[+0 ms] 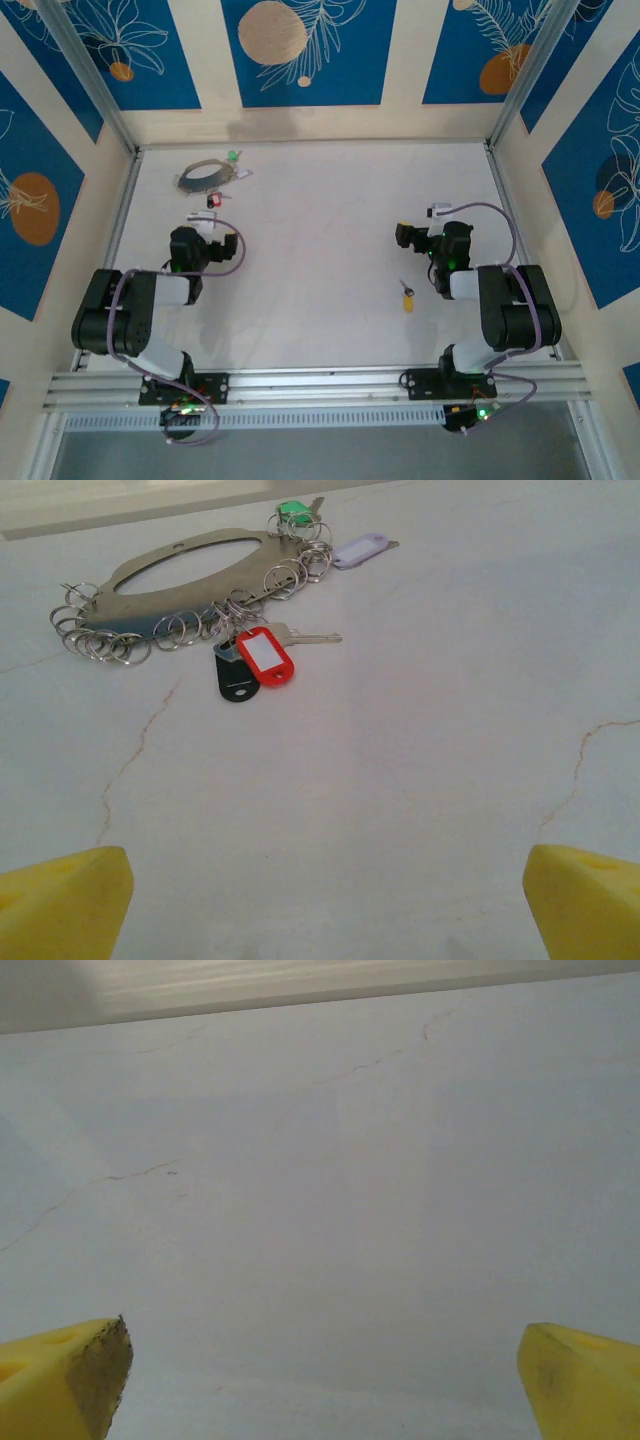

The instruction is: Put the keys on the keyring

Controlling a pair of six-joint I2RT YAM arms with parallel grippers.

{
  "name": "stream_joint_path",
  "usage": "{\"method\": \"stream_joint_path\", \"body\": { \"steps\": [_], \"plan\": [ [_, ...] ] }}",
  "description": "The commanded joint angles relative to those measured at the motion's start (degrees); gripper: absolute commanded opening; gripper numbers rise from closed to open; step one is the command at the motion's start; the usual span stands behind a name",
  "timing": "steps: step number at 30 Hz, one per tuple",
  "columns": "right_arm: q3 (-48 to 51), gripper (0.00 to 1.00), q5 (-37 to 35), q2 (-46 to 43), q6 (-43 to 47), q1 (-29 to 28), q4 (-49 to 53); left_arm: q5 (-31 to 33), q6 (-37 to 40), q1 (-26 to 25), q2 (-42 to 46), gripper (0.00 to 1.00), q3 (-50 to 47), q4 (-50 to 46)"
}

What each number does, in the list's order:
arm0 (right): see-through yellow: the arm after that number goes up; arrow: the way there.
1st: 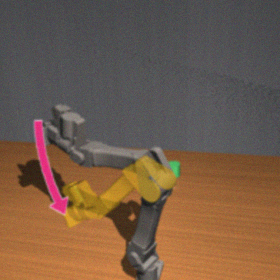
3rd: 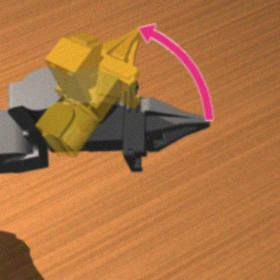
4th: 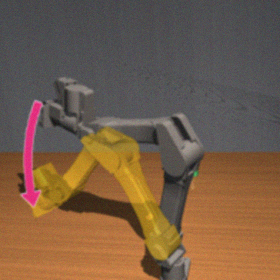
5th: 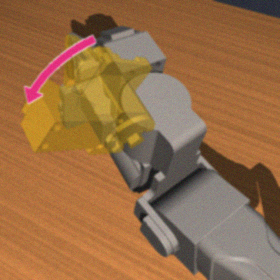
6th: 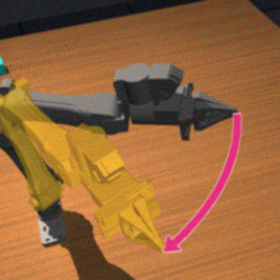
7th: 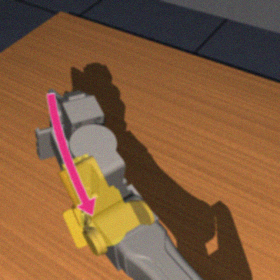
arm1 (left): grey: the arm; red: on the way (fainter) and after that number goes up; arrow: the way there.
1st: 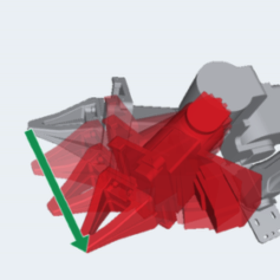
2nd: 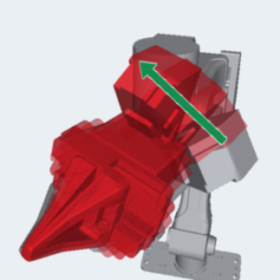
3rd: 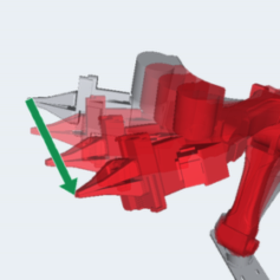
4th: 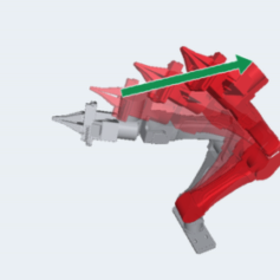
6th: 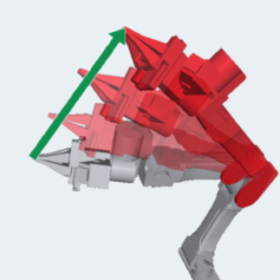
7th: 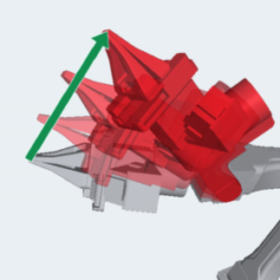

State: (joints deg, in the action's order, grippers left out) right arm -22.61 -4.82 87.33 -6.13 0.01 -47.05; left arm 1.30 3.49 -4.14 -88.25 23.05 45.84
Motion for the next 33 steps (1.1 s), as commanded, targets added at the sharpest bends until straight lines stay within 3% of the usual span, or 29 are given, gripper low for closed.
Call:
{"method": "stream_joint_path", "body": {
  "steps": [1,26,28,29,33],
  "plan": [
    [-0.39,0.99,1.58,0.07,0.65,0.3,-1.12,-0.33,-0.5,0.45,0.26,1.0,0.07,1.66],
    [1.35,0.99,-0.14,-0.95,-2.19,1.73,-3.68,-0.22,-0.5,0.45,0.31,1.0,-0.02,1.75],
    [3.85,0.99,-0.05,-5.39,-3.85,3.15,-4.17,-0.73,-0.03,0.23,2.88,1.0,2.52,-5.17],
    [4.44,0.99,-0.33,-8.58,-4.28,3.42,-2.65,-0.73,-0.05,0.1,5.3,1.0,5.9,-13.7],
    [1.41,0.99,-0.02,-21.54,-5.41,2.22,11.94,0.33,-4.68,-0.08,14.02,1.0,15.23,-33.07]
  ]
}}
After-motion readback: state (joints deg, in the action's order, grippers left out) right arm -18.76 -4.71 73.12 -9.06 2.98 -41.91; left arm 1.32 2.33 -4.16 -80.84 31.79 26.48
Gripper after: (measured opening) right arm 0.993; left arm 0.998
